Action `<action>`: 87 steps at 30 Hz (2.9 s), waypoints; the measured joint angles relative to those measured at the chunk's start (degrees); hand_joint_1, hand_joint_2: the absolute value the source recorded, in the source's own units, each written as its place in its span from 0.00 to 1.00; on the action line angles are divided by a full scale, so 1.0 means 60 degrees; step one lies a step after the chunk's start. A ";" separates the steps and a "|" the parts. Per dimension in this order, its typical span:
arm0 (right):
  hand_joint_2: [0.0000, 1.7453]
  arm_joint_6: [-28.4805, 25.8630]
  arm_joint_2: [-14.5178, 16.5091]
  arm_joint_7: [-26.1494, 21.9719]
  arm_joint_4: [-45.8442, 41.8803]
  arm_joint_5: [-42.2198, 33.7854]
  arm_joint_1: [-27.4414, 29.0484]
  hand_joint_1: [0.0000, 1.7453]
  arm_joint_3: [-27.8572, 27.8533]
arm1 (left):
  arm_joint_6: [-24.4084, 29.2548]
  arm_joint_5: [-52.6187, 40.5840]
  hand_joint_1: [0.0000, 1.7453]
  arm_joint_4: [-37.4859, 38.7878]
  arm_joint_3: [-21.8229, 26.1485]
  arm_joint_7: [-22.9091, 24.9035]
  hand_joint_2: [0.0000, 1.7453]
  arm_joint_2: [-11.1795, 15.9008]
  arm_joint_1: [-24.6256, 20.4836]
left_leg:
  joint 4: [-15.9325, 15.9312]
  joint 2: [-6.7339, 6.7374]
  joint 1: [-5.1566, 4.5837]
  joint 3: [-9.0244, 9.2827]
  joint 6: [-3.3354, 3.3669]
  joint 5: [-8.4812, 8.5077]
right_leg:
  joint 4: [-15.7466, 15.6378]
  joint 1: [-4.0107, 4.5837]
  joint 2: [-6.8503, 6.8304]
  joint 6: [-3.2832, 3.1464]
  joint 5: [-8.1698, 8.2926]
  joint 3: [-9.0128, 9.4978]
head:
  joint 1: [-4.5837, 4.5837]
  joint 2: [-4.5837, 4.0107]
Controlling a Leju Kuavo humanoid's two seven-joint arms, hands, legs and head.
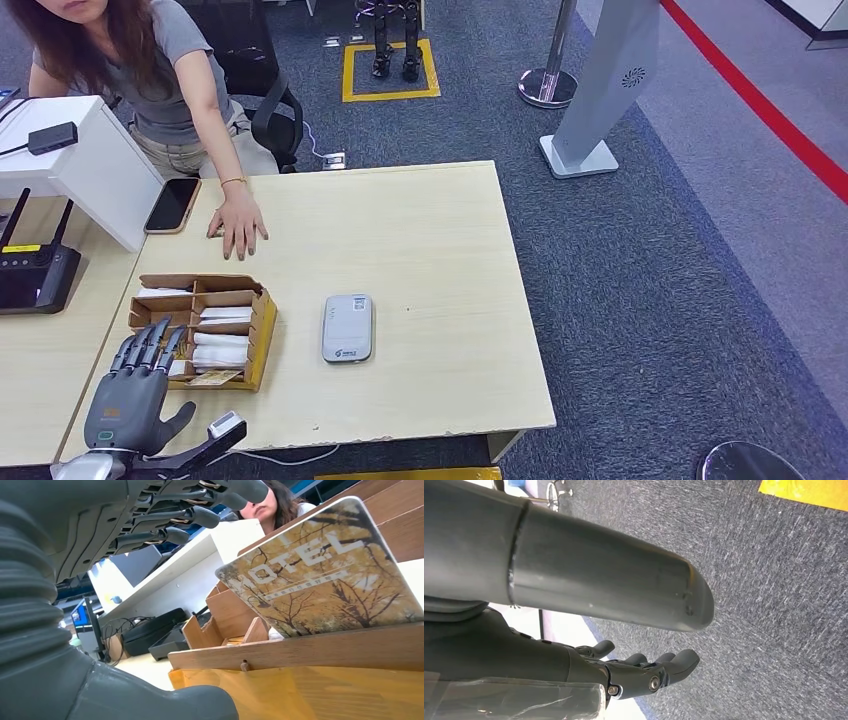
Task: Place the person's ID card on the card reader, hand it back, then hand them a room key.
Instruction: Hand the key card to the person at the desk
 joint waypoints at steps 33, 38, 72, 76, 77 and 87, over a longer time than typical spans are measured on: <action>0.00 0.0069 0.0000 -0.0033 0.0000 0.0174 -0.0021 0.00 0.0000 | 0.0255 -0.0266 0.00 0.0184 -0.0413 -0.0360 1.00 -0.0163 -0.0501 | 0.0001 0.0000 -0.0001 0.0000 0.0000 0.0000 | 0.0000 -0.0001 -0.0001 0.0000 0.0001 0.0000 | 0.0001 -0.0001; 0.00 0.0071 0.0000 -0.0033 0.0000 0.0180 -0.0032 0.00 0.0000 | 0.0255 -0.0278 0.00 0.0262 -0.0469 -0.0367 1.00 -0.0232 -0.0613 | 0.0001 0.0000 -0.0001 0.0000 0.0000 0.0000 | 0.0000 -0.0001 0.0000 0.0000 0.0000 -0.0001 | 0.0000 0.0000; 0.00 0.0069 0.0000 -0.0043 0.0000 0.0218 -0.0055 0.00 0.0000 | 0.0199 -0.0236 1.00 0.0568 -0.0938 -0.0477 1.00 -0.0395 -0.1037 | 0.0001 0.0000 -0.0001 0.0000 0.0000 0.0000 | 0.0000 -0.0001 0.0000 0.0000 0.0001 -0.0001 | 0.0000 -0.0002; 0.00 0.0060 0.0000 -0.0091 0.0000 0.0221 -0.0056 0.00 0.0000 | 0.0178 -0.0205 1.00 0.0586 -0.0942 -0.0477 1.00 -0.0397 -0.1059 | 0.0001 0.0000 -0.0001 0.0000 0.0000 0.0000 | 0.0000 -0.0001 0.0000 0.0000 0.0001 -0.0001 | 0.0000 -0.0001; 0.00 0.0056 0.0000 -0.0101 0.0000 0.0224 -0.0056 0.00 0.0000 | 0.0174 -0.0199 1.00 0.0595 -0.0943 -0.0477 1.00 -0.0397 -0.1070 | 0.0001 0.0000 -0.0001 0.0000 0.0000 0.0000 | 0.0000 -0.0001 0.0000 0.0000 0.0001 -0.0001 | 0.0000 -0.0002; 0.00 0.0002 0.0000 -0.0184 0.0000 0.0236 -0.0064 0.00 0.0000 | 0.0166 -0.0156 1.00 0.0645 -0.0944 -0.0477 1.00 -0.0393 -0.1248 | 0.0001 -0.0001 -0.0001 0.0000 0.0000 0.0000 | 0.0000 -0.0001 -0.0001 0.0000 0.0001 0.0000 | 0.0000 -0.0002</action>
